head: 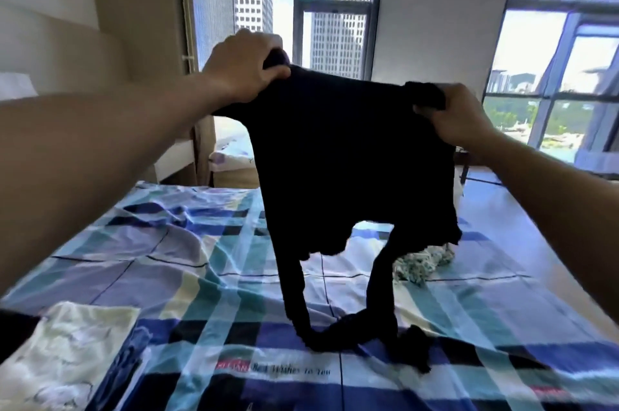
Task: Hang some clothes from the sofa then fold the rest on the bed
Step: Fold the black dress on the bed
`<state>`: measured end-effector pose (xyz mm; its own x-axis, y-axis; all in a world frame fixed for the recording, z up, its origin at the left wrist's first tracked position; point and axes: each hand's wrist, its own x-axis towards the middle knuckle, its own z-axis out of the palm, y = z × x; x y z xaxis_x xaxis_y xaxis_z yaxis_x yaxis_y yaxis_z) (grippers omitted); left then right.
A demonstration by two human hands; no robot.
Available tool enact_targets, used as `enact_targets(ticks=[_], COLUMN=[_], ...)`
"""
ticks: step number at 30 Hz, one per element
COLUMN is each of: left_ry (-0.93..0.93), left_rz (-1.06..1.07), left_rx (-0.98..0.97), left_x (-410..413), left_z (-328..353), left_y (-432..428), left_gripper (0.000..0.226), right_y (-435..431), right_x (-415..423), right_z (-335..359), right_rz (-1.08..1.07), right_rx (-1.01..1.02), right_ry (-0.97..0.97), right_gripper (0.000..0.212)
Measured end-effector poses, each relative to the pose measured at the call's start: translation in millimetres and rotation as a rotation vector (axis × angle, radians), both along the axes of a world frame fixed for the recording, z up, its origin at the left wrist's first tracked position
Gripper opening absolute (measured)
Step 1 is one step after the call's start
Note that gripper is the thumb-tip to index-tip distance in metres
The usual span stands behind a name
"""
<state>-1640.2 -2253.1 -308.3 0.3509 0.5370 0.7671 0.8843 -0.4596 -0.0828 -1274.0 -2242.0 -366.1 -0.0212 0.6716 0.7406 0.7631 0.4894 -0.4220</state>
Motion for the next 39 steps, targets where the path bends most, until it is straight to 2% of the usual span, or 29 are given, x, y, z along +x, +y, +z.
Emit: enact_targets(ticks=[3, 6, 11, 14, 15, 17, 19, 21, 22, 24, 26, 27, 29, 30, 31, 32, 34, 36, 37, 39], left_ry=[-0.013, 0.011, 0.109, 0.249, 0.287, 0.348, 0.34, 0.209, 0.132, 0.029, 0.0, 0.009, 0.006, -0.001, -0.016, -0.038, -0.151, -0.418, -0.62, -1.055], left_rz=[-0.082, -0.177, -0.285, -0.234, -0.186, -0.073, -0.019, -0.049, -0.097, -0.195, -0.251, -0.27, -0.302, -0.305, -0.299, -0.291, -0.306, -0.335, -0.346, -0.349], left_rx=[0.029, -0.092, -0.529, -0.834, -0.914, -1.006, -0.931, -0.873, -0.895, -0.983, -1.024, -1.016, -0.999, -0.999, -1.009, -1.026, -1.058, -1.126, -1.213, -1.451], left_x=[1.6, 0.2, -8.2, -11.6, -11.1, -5.1, 4.6, 20.3, 29.2, 46.5, 59.4, 64.0, 70.0, 72.1, 73.2, 74.5, 78.2, 86.5, 92.2, 101.5], left_z=[10.9, -21.8, -182.7, -300.6, -333.8, -383.2, -408.2, -417.4, -423.3, -437.1, -454.5, -461.3, -471.9, -473.6, -473.3, -470.4, -463.2, -453.1, -446.3, -437.6], left_y=[-15.4, -35.3, -51.1, -64.8, -68.9, -76.8, -82.9, -91.2, -96.5, -108.7, -119.4, -122.9, -125.2, -126.0, -126.7, -127.7, -127.6, -126.5, -125.8, -121.0], left_gripper=[0.021, 0.025, 0.038, 0.022, 0.022, 0.026, 0.024, 0.018, 0.018, 0.027, 0.036, 0.037, 0.037, 0.036, 0.033, 0.03, 0.021, 0.014, 0.019, 0.037], right_y=[-9.9, -37.6, -85.0, -113.1, -124.5, -144.0, -157.8, -160.1, -155.6, -131.9, -103.7, -91.8, -70.7, -64.0, -59.6, -56.2, -54.1, -61.9, -69.1, -95.1], right_x=[-2.2, -9.7, -24.7, -40.8, -49.2, -65.8, -84.0, -91.6, -90.2, -77.0, -57.7, -47.5, -27.6, -20.2, -15.0, -11.9, -14.9, -30.1, -41.3, -71.5], right_z=[13.8, -23.5, -175.6, -289.0, -321.9, -369.6, -377.6, -368.4, -362.8, -362.4, -370.3, -373.7, -384.3, -389.5, -394.5, -398.1, -395.7, -384.1, -378.0, -364.9], right_rz=[0.053, 0.161, 0.35, 0.391, 0.393, 0.438, 0.527, 0.625, 0.638, 0.474, 0.182, 0.034, -0.185, -0.234, -0.264, -0.288, -0.314, -0.223, -0.085, 0.347], right_rx=[-0.005, -0.138, -0.514, -0.779, -0.827, -0.94, -1.012, -1.095, -1.096, -0.928, -0.698, -0.676, -0.815, -0.886, -0.932, -0.948, -0.902, -0.828, -0.808, -0.863], right_ry=[0.044, 0.032, -0.101, -0.31, -0.353, -0.369, -0.456, -0.476, -0.386, -0.206, -0.229, -0.3, -0.402, -0.418, -0.426, -0.423, -0.39, -0.254, -0.135, 0.105], right_gripper=[0.03, 0.024, 0.024, 0.009, 0.015, 0.018, 0.023, 0.034, 0.035, 0.03, 0.029, 0.044, 0.08, 0.09, 0.091, 0.082, 0.048, 0.027, 0.02, 0.014])
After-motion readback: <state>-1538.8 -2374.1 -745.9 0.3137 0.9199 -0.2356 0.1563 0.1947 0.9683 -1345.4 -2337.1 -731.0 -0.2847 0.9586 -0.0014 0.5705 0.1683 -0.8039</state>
